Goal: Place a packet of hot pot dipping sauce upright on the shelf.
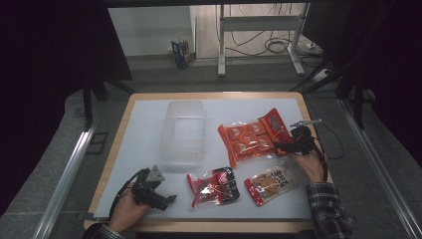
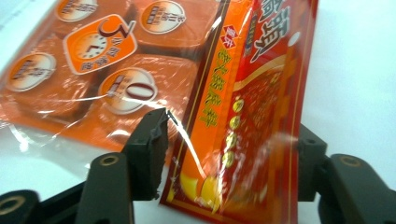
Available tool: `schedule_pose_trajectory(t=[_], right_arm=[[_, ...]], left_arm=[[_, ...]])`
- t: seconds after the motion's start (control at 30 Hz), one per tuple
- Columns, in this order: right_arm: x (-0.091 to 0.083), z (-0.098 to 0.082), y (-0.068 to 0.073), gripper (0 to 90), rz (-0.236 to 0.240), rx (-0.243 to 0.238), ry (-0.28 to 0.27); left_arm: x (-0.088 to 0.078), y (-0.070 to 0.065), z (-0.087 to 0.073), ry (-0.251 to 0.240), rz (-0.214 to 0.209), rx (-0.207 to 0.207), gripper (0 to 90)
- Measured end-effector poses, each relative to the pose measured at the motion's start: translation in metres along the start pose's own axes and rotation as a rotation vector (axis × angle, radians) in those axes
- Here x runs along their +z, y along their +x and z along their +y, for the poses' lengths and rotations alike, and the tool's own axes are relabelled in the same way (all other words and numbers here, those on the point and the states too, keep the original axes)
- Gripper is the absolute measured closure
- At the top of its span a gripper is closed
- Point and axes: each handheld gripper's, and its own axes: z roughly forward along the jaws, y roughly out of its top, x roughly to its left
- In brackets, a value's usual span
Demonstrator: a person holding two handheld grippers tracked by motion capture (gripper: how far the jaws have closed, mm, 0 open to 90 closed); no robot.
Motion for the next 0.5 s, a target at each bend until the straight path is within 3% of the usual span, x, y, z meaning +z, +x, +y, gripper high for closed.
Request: schedule_pose_trajectory(t=[0.33,0.47,0.5], right_arm=[[0.021,0.019,-0.008,55.3,-0.033,0.030,0.046],[0.030,0.022,-0.014,68.9,-0.043,0.054,0.057],[0.031,0.023,-0.015,72.6,-0.038,0.058,0.057]], left_arm=[[-0.002,-0.001,0.000,-0.014,0.022,0.007,0.7],[-0.006,0.001,0.000,-0.054,0.028,-0.009,0.6],[-0.009,0.003,0.000,-0.084,0.035,-0.017,0.6]])
